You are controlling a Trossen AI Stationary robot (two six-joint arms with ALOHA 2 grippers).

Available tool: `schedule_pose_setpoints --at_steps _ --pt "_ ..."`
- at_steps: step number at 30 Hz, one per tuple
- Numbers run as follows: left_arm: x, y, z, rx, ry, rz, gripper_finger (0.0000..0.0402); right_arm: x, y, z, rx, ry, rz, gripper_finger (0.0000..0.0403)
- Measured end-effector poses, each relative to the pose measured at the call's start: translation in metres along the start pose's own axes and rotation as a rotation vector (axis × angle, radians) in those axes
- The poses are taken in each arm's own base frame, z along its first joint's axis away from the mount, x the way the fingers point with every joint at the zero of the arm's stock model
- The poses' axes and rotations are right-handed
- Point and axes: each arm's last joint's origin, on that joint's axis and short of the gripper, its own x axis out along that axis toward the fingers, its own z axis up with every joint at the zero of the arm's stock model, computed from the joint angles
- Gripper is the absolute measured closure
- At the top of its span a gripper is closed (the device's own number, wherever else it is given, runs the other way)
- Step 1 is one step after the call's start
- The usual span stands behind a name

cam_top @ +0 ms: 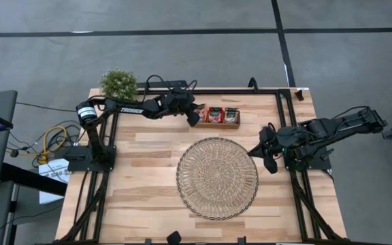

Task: Pick & Place Tea
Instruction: Put the orange tea bag into the left section of the wooden organizer

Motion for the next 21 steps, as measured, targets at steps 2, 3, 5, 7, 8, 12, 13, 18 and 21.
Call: schedule_pose_setpoints --at_steps 2,3,5,7,8,12,13,18,21 --pt "0.0000 0.0001 0.0011 0.001 -0.010 0.004 0.0401 -0.0001 0.0005 0.0010 0.001 -0.009 0.005 0.0400" --pt "0.0000 0.0000 0.0012 0.007 -0.012 0.003 0.0401 -0.0001 0.0008 0.0015 0.001 -0.015 0.008 0.0400" --pt "0.0000 0.0000 0.0012 0.028 -0.012 0.004 0.0401 -0.0001 0.0012 0.0022 0.002 -0.023 0.012 0.0400" --pt "0.0000 0.0001 0.0007 0.055 -0.007 0.004 0.0401 -0.0002 0.0012 0.0023 0.002 -0.023 0.012 0.0400" --pt "0.0000 -0.0002 0.0001 0.072 0.000 0.003 0.0401 -0.0002 0.0012 0.0023 0.002 -0.023 0.012 0.0400" --pt "0.0000 -0.0005 -0.0007 0.102 0.008 0.002 0.0401 -0.0002 0.0012 0.0023 0.002 -0.023 0.012 0.0400" --pt "0.0000 -0.0005 -0.0006 0.101 0.007 0.002 0.0401 -0.0002 0.0012 0.0023 0.002 -0.023 0.012 0.0400" --pt "0.0000 -0.0002 -0.0006 0.099 0.007 0.011 0.0401 -0.0002 0.0012 0.0023 0.002 -0.024 0.011 0.0400" --pt "0.0000 -0.0002 -0.0008 0.099 0.009 0.011 0.0401 -0.0002 0.0012 0.0023 0.002 -0.024 0.010 0.0400"
